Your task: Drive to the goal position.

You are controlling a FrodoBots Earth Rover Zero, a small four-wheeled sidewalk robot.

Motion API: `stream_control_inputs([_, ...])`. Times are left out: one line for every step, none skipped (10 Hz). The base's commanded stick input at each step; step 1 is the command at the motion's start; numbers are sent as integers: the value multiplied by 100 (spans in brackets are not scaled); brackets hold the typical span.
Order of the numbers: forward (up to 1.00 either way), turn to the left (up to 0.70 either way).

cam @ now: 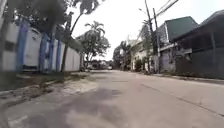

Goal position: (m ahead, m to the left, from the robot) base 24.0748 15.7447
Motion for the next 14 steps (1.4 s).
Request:
stream_control_inputs([85,0])
stream_control_inputs([85,0])
stream_control_inputs([85,0])
stream_control_inputs([85,0])
stream_control_inputs([85,0])
stream_control_inputs([85,0])
stream_control_inputs([85,0])
stream_control_inputs([85,0])
stream_control_inputs([85,0])
stream_control_inputs([85,0])
stream_control_inputs([85,0])
stream_control_inputs([85,0])
stream_control_inputs([85,0])
stream_control_inputs([85,0])
